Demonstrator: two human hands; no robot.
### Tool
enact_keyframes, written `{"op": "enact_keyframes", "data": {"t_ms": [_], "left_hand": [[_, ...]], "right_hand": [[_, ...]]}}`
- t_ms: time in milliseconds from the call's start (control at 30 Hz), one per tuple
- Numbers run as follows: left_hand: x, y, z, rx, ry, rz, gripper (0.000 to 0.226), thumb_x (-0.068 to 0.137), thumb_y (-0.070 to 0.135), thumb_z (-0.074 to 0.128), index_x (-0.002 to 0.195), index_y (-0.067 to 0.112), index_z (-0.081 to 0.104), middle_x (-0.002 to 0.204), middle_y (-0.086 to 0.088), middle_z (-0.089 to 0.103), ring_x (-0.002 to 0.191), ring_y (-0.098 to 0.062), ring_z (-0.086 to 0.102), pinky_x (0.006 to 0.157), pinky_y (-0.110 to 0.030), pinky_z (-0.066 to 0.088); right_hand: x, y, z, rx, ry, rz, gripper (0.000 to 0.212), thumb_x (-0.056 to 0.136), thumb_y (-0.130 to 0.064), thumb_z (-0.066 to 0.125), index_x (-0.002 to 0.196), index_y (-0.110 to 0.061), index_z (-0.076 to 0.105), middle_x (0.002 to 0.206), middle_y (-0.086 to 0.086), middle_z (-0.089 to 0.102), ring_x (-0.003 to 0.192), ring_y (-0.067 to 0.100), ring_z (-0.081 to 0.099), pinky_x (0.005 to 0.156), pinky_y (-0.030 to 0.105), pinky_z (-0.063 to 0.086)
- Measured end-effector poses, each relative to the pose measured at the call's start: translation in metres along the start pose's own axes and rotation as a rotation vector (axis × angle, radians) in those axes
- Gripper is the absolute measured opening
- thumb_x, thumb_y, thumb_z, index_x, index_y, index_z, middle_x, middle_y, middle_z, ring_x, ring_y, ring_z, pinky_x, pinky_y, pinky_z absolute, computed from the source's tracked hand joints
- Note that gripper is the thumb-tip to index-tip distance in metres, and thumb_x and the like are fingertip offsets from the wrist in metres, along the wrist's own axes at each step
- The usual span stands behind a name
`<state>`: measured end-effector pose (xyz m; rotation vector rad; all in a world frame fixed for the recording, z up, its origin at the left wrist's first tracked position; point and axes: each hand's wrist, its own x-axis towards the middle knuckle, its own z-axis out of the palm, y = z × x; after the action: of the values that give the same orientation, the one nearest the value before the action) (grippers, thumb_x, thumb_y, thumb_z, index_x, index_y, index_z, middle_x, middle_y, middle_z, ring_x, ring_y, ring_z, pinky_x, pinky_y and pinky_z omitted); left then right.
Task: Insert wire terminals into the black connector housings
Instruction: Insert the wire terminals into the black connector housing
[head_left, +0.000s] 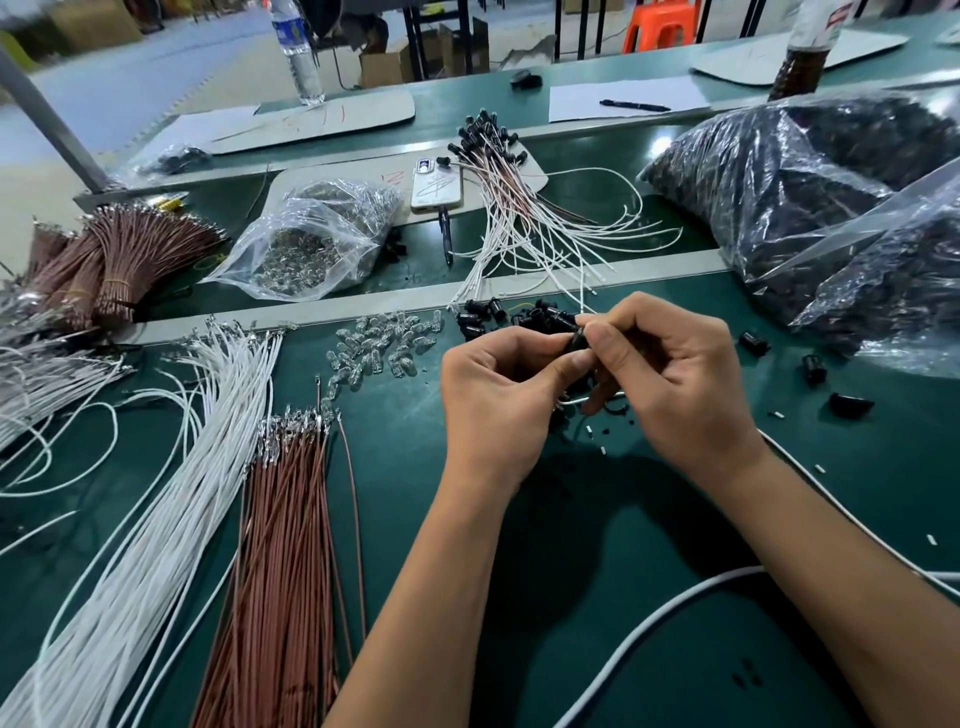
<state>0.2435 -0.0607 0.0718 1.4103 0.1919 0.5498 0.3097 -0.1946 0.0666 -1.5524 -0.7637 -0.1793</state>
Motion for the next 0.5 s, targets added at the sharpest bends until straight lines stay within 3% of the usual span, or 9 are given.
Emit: {"op": "enact_keyframes", "data": {"t_ms": [100,167,267,333,433,500], "left_hand": [[0.002,0.003,0.001,0.024,0.064,-0.003,0.015,0.075,0.001,0.086,0.086,0.002,0.077,0.081,-0.012,0.077,0.073,-0.023,0.073,0.073,-0.035,0.061],[0.004,0.008,0.006,-0.068,0.164,-0.028,0.013,0.075,0.001,0.086,0.084,0.004,0.076,0.081,-0.013,0.077,0.073,-0.024,0.072,0.074,-0.036,0.06],[0.01,0.021,0.019,-0.311,0.238,-0.126,0.015,0.077,0.0,0.083,0.076,0.012,0.075,0.079,-0.013,0.076,0.07,-0.024,0.07,0.074,-0.041,0.059],[0.015,0.029,0.028,-0.412,0.242,-0.18,0.02,0.077,-0.002,0.082,0.073,0.014,0.073,0.075,-0.01,0.075,0.066,-0.023,0.068,0.073,-0.042,0.059],[0.021,0.038,0.036,-0.476,0.242,-0.255,0.019,0.076,-0.002,0.083,0.079,0.011,0.069,0.076,-0.009,0.072,0.067,-0.022,0.065,0.08,-0.046,0.057],[0.023,0.042,0.038,-0.468,0.219,-0.282,0.02,0.075,0.0,0.083,0.079,0.012,0.068,0.077,-0.01,0.072,0.066,-0.022,0.064,0.083,-0.047,0.054]], "right_hand": [[-0.003,0.001,-0.002,-0.003,-0.021,0.061,0.014,0.103,-0.021,0.063,0.104,-0.013,0.074,0.08,0.002,0.072,0.055,0.02,0.068,0.048,0.032,0.056],[-0.006,-0.001,0.0,-0.037,-0.022,0.093,0.024,0.102,-0.027,0.063,0.121,-0.014,0.072,0.086,-0.003,0.071,0.067,0.017,0.068,0.052,0.038,0.06],[-0.003,-0.01,0.006,-0.189,-0.095,0.071,0.027,0.1,-0.032,0.063,0.116,-0.014,0.074,0.095,-0.006,0.075,0.086,0.012,0.072,0.075,0.038,0.061],[0.003,-0.018,0.009,-0.217,-0.136,0.09,0.023,0.098,-0.031,0.065,0.109,-0.014,0.076,0.095,-0.005,0.077,0.088,0.012,0.072,0.082,0.041,0.058],[0.01,-0.026,0.01,-0.158,-0.135,0.127,0.018,0.097,-0.027,0.067,0.099,-0.012,0.077,0.082,0.001,0.074,0.071,0.021,0.066,0.067,0.043,0.054],[0.013,-0.029,0.009,-0.086,-0.124,0.142,0.018,0.098,-0.024,0.068,0.086,-0.011,0.074,0.068,0.001,0.066,0.057,0.015,0.052,0.053,0.033,0.043]]}}
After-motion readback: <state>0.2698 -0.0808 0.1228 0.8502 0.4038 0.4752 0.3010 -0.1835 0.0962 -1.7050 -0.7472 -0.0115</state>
